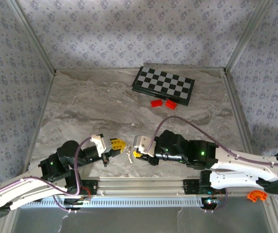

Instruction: Put the keys on the keyring

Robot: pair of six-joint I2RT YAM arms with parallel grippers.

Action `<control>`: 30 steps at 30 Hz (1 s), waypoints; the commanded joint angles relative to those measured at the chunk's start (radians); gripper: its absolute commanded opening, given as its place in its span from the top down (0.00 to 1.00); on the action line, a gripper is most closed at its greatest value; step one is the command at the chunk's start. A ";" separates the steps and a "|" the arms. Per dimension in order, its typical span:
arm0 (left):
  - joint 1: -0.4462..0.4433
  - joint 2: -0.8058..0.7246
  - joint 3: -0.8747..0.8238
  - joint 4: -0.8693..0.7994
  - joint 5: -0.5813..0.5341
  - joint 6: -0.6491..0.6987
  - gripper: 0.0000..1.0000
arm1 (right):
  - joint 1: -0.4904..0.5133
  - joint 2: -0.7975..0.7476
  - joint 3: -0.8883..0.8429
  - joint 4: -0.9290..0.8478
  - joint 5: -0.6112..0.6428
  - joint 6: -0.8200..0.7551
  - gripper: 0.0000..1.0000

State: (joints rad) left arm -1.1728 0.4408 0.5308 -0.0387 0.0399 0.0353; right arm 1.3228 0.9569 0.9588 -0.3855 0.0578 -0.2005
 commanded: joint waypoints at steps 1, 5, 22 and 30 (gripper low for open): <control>0.001 -0.034 -0.016 0.114 0.032 0.006 1.00 | -0.022 -0.056 0.001 -0.017 -0.066 0.051 0.69; 0.000 -0.073 -0.035 0.135 0.076 0.019 1.00 | -0.087 -0.104 0.004 0.000 -0.162 0.092 0.69; 0.000 -0.110 -0.040 0.127 0.131 0.028 1.00 | -0.199 -0.041 0.034 0.146 -0.421 0.095 0.77; -0.001 -0.096 -0.043 0.134 0.128 0.030 1.00 | -0.193 -0.015 0.013 0.193 -0.453 0.116 0.80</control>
State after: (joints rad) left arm -1.1728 0.3450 0.4782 0.0345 0.1574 0.0521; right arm 1.1217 0.9337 0.9619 -0.2325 -0.3618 -0.1074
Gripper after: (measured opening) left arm 0.045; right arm 0.203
